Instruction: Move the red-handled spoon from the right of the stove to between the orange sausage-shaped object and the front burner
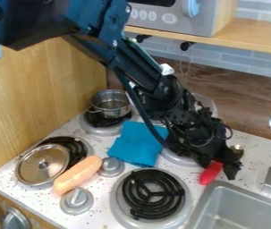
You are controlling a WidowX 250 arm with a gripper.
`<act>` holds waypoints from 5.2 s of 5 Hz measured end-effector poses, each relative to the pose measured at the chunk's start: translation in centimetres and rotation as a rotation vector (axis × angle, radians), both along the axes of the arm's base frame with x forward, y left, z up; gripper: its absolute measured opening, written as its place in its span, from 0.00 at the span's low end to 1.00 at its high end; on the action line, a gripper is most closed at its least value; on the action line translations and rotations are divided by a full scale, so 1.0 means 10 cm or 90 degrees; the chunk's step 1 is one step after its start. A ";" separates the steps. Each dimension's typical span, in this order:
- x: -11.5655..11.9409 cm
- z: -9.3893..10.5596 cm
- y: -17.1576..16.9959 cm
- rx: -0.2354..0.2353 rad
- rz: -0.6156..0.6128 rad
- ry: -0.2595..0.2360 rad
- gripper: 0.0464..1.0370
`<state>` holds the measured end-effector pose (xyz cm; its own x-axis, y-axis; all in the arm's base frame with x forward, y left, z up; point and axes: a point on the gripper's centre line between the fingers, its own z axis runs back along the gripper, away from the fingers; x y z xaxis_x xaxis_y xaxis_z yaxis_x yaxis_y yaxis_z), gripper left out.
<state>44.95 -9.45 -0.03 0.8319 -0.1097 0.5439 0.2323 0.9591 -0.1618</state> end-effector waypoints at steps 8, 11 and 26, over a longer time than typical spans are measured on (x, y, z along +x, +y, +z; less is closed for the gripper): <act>-0.37 0.43 0.18 0.087 0.113 -0.040 0.40; -1.09 0.80 0.49 0.110 0.259 -0.079 0.40; -1.15 0.86 1.10 0.162 0.233 -0.028 0.95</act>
